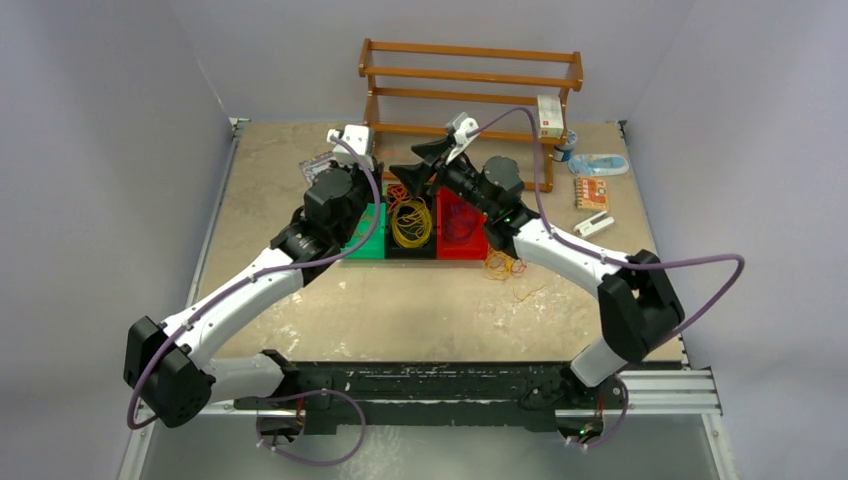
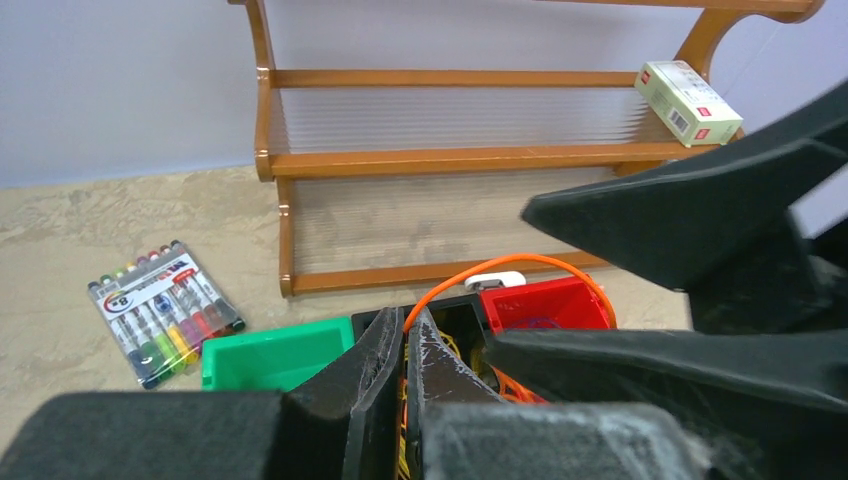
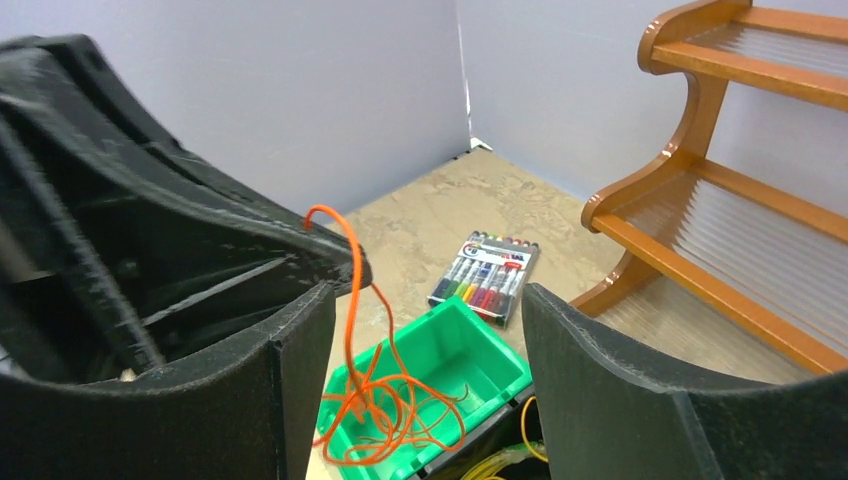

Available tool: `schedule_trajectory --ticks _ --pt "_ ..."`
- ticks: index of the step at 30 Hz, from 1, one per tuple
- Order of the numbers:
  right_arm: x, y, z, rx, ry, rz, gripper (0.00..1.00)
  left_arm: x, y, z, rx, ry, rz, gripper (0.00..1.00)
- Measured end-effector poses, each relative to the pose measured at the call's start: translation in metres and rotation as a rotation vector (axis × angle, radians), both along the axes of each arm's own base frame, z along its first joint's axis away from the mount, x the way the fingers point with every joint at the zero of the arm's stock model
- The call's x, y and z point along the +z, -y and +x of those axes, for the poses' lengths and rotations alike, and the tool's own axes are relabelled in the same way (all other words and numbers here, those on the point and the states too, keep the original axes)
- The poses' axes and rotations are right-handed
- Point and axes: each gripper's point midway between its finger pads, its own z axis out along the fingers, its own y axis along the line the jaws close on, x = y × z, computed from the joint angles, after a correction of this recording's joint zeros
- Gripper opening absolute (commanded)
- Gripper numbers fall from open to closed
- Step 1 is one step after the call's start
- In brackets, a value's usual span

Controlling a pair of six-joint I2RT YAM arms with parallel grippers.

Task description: Untangle the cables

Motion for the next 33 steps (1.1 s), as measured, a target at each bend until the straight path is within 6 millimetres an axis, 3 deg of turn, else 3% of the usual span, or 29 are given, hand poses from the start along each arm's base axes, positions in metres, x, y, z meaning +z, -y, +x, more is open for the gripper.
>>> schedule_trajectory --ticks 5,10,15,22,29,33 --pt "-0.018 -0.01 0.02 -0.023 -0.034 0.007 0.53 0.009 0.005 -0.004 -0.038 0.012 -0.013 0.0" --pt "-0.054 -0.019 0.041 -0.06 -0.11 0.002 0.39 0.035 0.001 -0.014 -0.055 0.053 -0.045 0.0" --pt "-0.084 -0.019 0.052 -0.101 -0.181 -0.016 0.36 0.07 -0.013 -0.025 -0.031 0.119 -0.092 0.0" --pt "-0.092 -0.016 0.055 -0.127 -0.208 -0.019 0.36 0.106 -0.038 -0.035 0.038 0.188 -0.141 0.0" --pt "-0.113 -0.01 0.045 -0.124 -0.244 -0.052 0.43 0.1 -0.061 -0.027 0.15 0.164 -0.111 0.0" --pt "-0.107 -0.004 0.031 -0.103 -0.246 -0.064 0.46 0.083 -0.069 -0.015 0.2 0.121 -0.071 0.0"
